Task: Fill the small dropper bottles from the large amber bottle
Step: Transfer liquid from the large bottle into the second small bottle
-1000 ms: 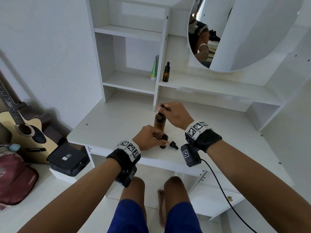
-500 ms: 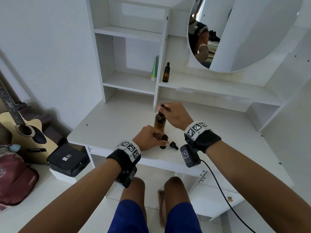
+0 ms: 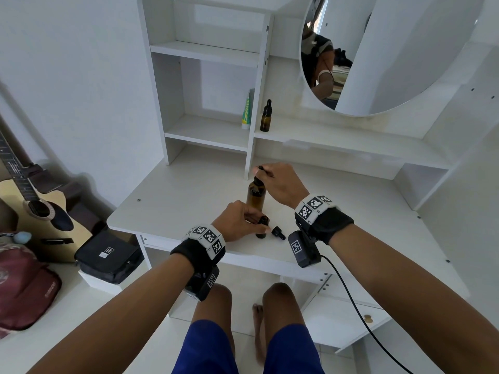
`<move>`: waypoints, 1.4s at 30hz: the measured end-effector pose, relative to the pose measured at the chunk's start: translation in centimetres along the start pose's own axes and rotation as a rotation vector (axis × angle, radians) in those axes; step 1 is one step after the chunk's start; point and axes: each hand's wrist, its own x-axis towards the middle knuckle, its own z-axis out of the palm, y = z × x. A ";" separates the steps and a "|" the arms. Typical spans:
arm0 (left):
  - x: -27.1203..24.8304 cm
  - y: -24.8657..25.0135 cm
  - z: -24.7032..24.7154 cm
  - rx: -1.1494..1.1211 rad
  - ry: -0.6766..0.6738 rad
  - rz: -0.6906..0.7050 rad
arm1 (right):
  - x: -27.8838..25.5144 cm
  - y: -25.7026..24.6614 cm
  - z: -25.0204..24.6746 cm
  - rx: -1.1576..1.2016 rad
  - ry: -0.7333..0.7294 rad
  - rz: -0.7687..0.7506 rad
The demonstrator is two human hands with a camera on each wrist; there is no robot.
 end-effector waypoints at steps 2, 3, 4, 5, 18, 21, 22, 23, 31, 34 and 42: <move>0.0 0.0 0.0 0.003 0.002 0.002 | 0.0 0.0 0.0 -0.007 0.002 -0.018; 0.0 0.0 0.0 0.002 0.004 0.002 | 0.0 0.1 0.0 -0.015 0.004 -0.022; 0.0 0.0 0.0 0.001 0.005 0.002 | 0.0 0.1 0.1 -0.021 0.007 -0.022; 0.0 0.0 0.0 0.002 0.005 0.002 | 0.0 0.1 0.1 -0.025 0.010 -0.020; 0.0 0.0 0.0 -0.013 0.002 -0.009 | 0.0 -0.1 0.0 -0.039 0.014 -0.015; 0.0 0.0 0.0 -0.010 0.003 -0.003 | -0.1 0.0 0.2 -0.039 0.012 -0.020; 0.0 0.0 0.0 -0.010 0.004 -0.002 | 0.0 0.0 0.3 -0.040 0.011 -0.015; 0.0 0.0 0.0 -0.012 0.004 -0.003 | 0.0 0.1 0.3 -0.041 0.015 -0.007; 0.0 0.0 0.0 0.007 -0.001 0.001 | 0.0 0.2 0.2 -0.040 0.019 -0.039; 0.0 0.1 -0.1 0.005 -0.002 -0.002 | 0.0 0.3 0.2 -0.021 0.013 -0.043; -0.1 0.1 -0.1 0.005 0.002 0.001 | 0.1 0.4 0.2 -0.025 0.026 -0.054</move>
